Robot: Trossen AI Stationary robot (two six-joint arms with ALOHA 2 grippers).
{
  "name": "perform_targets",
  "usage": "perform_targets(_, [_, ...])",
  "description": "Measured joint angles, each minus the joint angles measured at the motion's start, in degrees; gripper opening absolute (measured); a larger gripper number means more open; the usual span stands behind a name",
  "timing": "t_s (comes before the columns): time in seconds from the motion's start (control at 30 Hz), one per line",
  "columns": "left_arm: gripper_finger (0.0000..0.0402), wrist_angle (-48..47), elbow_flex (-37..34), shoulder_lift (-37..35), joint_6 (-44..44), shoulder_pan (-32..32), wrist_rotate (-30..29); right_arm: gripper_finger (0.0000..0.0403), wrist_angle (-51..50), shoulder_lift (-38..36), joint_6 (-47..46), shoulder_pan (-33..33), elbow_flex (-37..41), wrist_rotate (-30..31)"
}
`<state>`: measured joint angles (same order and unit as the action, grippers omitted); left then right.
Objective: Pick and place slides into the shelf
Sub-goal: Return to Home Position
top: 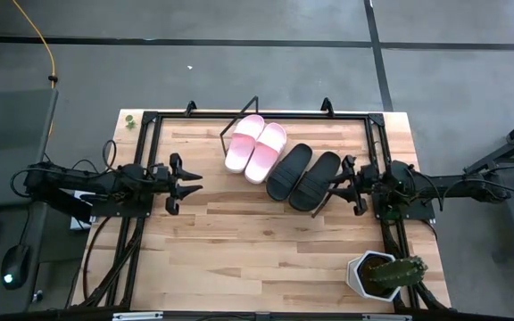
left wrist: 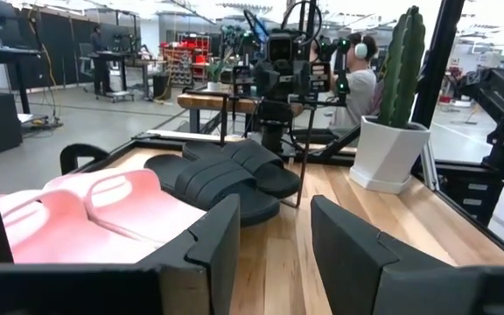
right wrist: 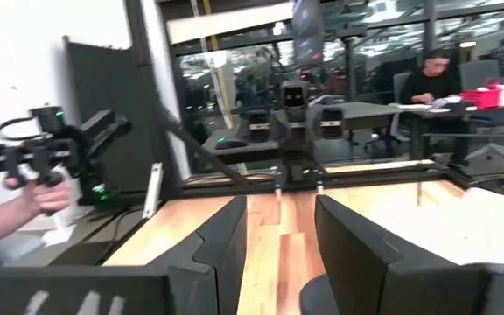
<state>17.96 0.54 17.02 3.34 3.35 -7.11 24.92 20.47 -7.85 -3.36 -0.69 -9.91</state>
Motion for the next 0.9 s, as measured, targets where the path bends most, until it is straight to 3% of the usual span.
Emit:
perform_targets(0.23, [0.0128,-1.03,0.0,0.0,0.77,-0.01,0.0,0.0128,0.3,0.0,-1.0,0.0,0.07,-3.43])
perform_targets(0.9, [0.0128,-1.19,0.0,0.0,0.98,0.0,0.0,0.0128,3.64,0.08,1.04,0.02,0.33,3.91])
